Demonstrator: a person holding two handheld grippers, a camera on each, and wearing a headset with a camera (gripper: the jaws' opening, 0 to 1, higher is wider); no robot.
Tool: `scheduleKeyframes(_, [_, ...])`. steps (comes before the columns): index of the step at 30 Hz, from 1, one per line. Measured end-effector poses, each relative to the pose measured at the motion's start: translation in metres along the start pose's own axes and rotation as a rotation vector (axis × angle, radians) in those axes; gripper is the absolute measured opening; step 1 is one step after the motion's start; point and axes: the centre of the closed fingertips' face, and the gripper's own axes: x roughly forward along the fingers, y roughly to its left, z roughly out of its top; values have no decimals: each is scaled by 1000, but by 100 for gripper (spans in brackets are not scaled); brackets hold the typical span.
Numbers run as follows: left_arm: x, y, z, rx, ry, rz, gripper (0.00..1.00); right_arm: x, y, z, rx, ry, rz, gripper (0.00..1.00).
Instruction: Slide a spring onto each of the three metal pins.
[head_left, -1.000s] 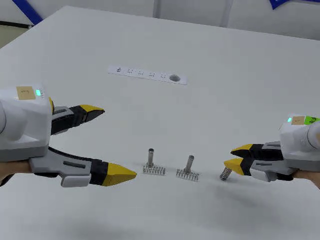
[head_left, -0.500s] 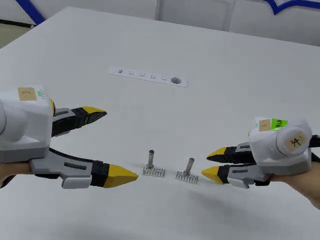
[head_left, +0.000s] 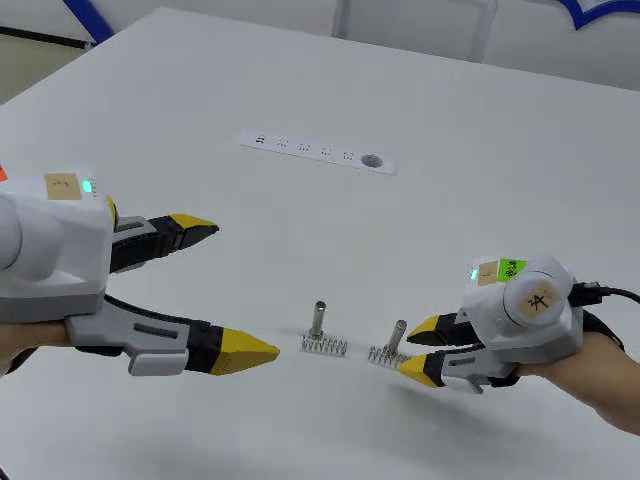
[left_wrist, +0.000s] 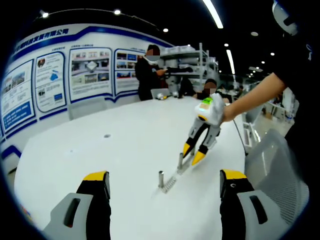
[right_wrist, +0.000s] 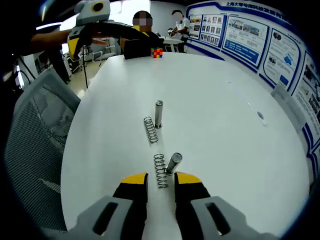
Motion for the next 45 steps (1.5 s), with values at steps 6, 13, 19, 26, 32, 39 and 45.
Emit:
scheduleKeyframes(6, [0,1,-2,-17,-6,6,92,8,0,-5,4,24,16,21])
scheduleKeyframes(13, [-2,2,-5,-24,1,9,92,14,2,-12,0,57,41,20])
scheduleKeyframes(19, [-2,3,-5,-29,1,10,92,18,3,-17,0,95,57,18])
scheduleKeyframes(26, [0,3,-3,-31,-9,9,91,16,8,-18,38,99,83,12])
scheduleKeyframes(32, [2,-1,-4,-25,-1,0,90,18,9,-17,35,121,74,11])
scheduleKeyframes(39, [1,-7,-3,-21,-2,-27,85,17,8,-17,40,128,57,11])
scheduleKeyframes(45, [4,-12,3,-13,-19,-43,83,3,10,-6,37,101,57,11])
